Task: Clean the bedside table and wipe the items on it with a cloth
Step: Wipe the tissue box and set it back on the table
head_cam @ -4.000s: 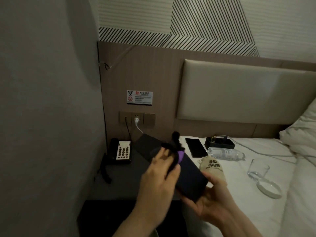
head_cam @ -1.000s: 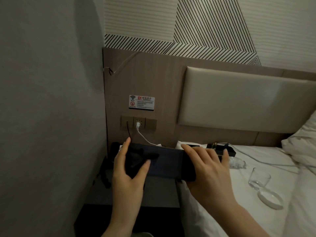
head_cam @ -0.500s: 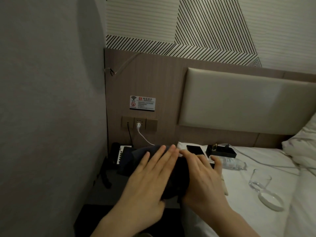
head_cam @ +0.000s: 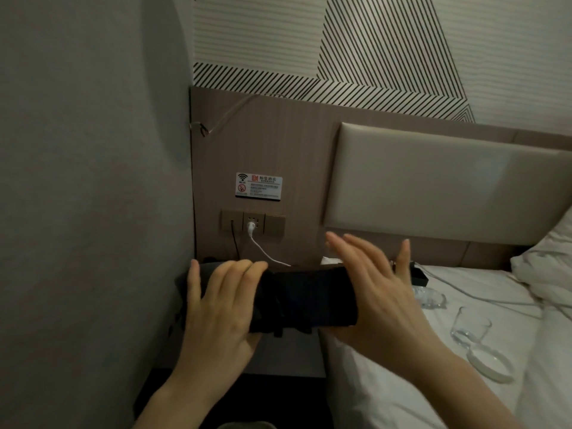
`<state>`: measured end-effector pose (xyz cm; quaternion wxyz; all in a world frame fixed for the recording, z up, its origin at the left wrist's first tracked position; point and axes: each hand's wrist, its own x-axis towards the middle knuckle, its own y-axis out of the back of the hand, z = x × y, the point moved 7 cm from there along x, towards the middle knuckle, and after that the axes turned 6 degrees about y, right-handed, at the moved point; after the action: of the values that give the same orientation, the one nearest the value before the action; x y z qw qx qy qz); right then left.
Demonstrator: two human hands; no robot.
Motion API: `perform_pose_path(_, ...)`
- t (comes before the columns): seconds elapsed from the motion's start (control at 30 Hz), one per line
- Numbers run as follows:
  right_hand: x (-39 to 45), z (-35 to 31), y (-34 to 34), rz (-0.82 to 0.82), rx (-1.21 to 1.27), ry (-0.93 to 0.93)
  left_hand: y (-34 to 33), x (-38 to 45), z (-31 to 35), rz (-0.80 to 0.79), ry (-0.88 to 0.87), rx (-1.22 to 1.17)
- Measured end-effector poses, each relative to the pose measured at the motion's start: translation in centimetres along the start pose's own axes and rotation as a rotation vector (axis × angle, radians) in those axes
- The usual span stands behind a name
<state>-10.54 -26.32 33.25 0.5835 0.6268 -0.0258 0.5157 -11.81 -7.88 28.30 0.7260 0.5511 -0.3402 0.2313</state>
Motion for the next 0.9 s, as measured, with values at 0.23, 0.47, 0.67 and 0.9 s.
perform_pose_path(0.23,-1.5,4.6,-0.1,-0.099,0.402,-0.058,1.1,-0.2,-2.2,0.053,0.038,-0.253)
perform_pose_path(0.47,-2.3,3.2,0.6,0.077,0.642,-0.063,0.4,-0.1,-0.3,-0.067,0.043,-0.462)
perform_pose_path(0.67,-1.0,0.6,0.0,0.065,0.388,0.008,0.2,-0.5,3.8,-0.155,0.075,-0.675)
perform_pose_path(0.9,-1.0,-0.5,0.1,0.04,0.247,-0.006,0.8,-0.2,5.1,-0.15,-0.112,-0.482)
